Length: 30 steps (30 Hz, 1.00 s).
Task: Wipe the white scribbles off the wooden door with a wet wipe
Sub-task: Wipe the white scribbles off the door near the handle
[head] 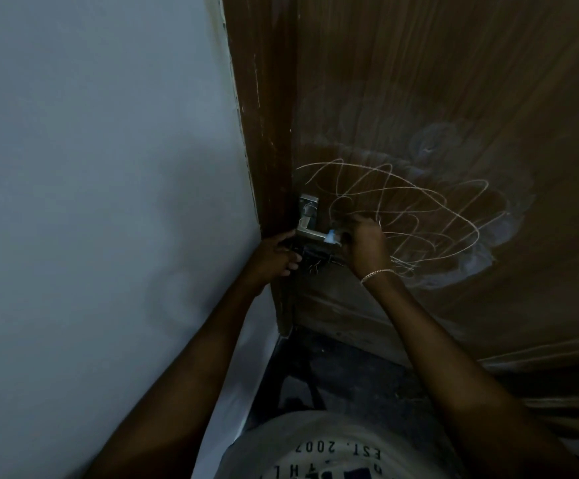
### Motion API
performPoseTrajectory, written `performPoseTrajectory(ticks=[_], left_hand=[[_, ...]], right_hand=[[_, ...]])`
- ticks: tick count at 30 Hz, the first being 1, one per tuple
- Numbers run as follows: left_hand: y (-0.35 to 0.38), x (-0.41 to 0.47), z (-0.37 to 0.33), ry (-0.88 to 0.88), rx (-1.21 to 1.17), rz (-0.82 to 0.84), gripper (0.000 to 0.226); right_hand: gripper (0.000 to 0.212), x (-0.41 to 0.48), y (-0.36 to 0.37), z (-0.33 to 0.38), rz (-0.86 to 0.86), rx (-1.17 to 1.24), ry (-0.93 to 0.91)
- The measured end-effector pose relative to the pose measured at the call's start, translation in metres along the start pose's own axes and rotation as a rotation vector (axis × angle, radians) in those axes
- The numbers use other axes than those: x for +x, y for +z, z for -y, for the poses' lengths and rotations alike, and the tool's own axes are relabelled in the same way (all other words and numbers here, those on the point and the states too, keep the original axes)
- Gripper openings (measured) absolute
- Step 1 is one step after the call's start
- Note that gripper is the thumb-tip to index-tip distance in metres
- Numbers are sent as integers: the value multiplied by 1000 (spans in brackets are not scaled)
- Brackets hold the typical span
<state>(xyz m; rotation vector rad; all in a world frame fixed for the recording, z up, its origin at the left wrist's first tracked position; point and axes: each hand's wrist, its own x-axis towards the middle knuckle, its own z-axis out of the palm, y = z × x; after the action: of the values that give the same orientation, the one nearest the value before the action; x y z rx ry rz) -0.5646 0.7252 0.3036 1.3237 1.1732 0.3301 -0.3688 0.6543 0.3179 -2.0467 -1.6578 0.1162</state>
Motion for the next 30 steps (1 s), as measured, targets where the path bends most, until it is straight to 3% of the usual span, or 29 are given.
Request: performPoseTrajectory(ticks=[6,11,17,21,26,30], left_hand=[[0,1,-1,2,9,-1,63],[-2,1,0,20,21,4,61],[-3,1,1,19,9,5,60],[-2,1,3,24,-4,1,62],[-1,3,2,19,-12,-6,62],[-1,3,4,25,-15,-13,61]], right_hand=[[16,-7,7,13,48,-70,-79],[16,5,5,13,1,-1,-4],[14,-4,4,18,44,-40,-120],[14,0,-7,-3,25,-24,-16],[15,-11,-9,1,24,31,-59],[7,-10,-13,-15,0,61,52]])
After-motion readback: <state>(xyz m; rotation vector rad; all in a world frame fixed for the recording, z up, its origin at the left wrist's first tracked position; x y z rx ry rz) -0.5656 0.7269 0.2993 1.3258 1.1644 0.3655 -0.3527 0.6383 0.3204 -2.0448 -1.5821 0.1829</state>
